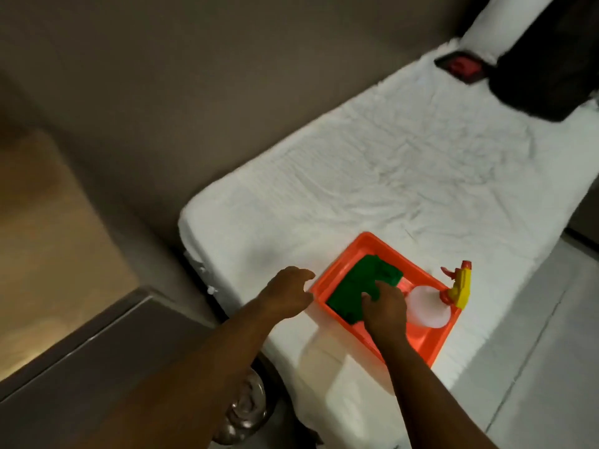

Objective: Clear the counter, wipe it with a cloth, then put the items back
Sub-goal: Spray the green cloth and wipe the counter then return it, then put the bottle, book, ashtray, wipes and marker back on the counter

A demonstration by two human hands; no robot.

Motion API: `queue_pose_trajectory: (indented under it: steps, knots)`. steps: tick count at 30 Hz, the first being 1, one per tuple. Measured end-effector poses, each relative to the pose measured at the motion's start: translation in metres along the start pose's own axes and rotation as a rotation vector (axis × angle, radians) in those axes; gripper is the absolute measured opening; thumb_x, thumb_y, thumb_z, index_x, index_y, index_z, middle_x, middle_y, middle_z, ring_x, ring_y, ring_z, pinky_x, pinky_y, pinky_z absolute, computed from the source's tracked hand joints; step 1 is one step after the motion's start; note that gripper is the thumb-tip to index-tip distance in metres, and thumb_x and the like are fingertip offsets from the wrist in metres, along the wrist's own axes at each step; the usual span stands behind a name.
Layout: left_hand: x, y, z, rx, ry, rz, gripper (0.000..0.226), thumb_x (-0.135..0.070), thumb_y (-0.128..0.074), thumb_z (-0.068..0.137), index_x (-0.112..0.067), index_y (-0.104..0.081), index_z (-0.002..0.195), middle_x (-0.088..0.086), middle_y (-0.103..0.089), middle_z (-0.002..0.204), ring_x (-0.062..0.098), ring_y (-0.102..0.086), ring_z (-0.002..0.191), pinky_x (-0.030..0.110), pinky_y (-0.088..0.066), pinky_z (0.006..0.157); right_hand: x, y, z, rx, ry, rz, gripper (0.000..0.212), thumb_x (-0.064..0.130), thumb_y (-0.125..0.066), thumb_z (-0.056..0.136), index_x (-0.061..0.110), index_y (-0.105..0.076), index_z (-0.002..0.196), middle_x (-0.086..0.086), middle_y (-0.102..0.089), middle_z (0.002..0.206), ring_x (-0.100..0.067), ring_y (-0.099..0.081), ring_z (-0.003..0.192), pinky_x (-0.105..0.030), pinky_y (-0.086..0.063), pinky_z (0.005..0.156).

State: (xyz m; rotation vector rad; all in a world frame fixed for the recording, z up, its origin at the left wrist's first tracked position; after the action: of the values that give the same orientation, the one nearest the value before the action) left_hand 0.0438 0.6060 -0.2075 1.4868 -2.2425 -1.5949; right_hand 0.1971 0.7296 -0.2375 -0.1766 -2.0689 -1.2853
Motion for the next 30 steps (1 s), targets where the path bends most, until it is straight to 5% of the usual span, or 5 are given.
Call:
queue_pose_trajectory:
  steps: [6, 11, 21, 27, 30]
  knots:
    - [0.041, 0.091, -0.148, -0.275, -0.032, -0.096, 0.055, -0.035, -0.06, 0.089, -0.02, -0.046, 0.14, 0.002, -0.043, 0.149, 0.021, -0.037, 0.138, 0.031, -0.03, 0.114, 0.139, 0.021, -0.109, -0.045, 0.305, 0.089, 0.041, 0.015, -0.065, 0.089, -0.001, -0.059, 0.127, -0.024, -0.063, 0.123, -0.038, -0.059, 0.112, -0.036, -0.042, 0.096]
    - [0.116, 0.156, -0.299, -0.565, -0.018, -0.211, 0.04, -0.022, -0.065, 0.084, -0.005, -0.063, 0.12, 0.011, -0.063, 0.128, 0.024, -0.06, 0.111, 0.028, -0.045, 0.097, 0.263, -0.009, -0.225, 0.012, 0.569, 0.142, 0.042, 0.022, -0.063, 0.092, 0.008, -0.058, 0.131, -0.016, -0.061, 0.129, -0.031, -0.059, 0.114, -0.029, -0.04, 0.09]
    - [0.307, 0.176, -0.539, -1.042, 0.405, -0.498, 0.044, -0.028, -0.066, 0.087, -0.021, -0.057, 0.129, 0.003, -0.059, 0.131, 0.019, -0.055, 0.117, 0.026, -0.043, 0.089, 0.413, -0.137, -0.446, 0.357, 0.918, 0.17, 0.045, 0.029, -0.064, 0.091, 0.013, -0.056, 0.132, -0.01, -0.06, 0.128, -0.021, -0.059, 0.11, -0.037, -0.052, 0.093]
    - [0.394, 0.134, -0.611, -1.067, 0.651, -0.585, 0.044, -0.031, -0.064, 0.087, -0.026, -0.054, 0.13, 0.002, -0.057, 0.133, 0.018, -0.054, 0.118, 0.03, -0.046, 0.091, 0.435, -0.23, -0.534, 0.643, 0.919, 0.108, 0.049, 0.028, -0.066, 0.091, 0.016, -0.051, 0.136, -0.007, -0.057, 0.133, -0.021, -0.057, 0.116, -0.028, -0.054, 0.081]
    - [0.431, 0.13, -0.632, -1.137, 0.768, -0.642, 0.045, -0.034, -0.063, 0.086, -0.03, -0.053, 0.13, 0.001, -0.057, 0.132, 0.018, -0.056, 0.113, 0.035, -0.05, 0.091, 0.461, -0.268, -0.557, 0.756, 0.892, 0.09, 0.054, 0.031, -0.066, 0.09, 0.016, -0.048, 0.138, -0.008, -0.056, 0.135, -0.022, -0.057, 0.118, -0.038, -0.053, 0.094]
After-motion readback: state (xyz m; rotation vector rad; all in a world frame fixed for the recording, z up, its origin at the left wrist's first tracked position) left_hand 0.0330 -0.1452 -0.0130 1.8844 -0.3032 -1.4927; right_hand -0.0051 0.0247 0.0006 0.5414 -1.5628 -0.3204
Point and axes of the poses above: each hand's wrist, its own z-axis towards the middle knuckle, its own y-axis out of the back of the hand, x = y × z, the point moved 1 cm from there along z, towards the middle knuckle
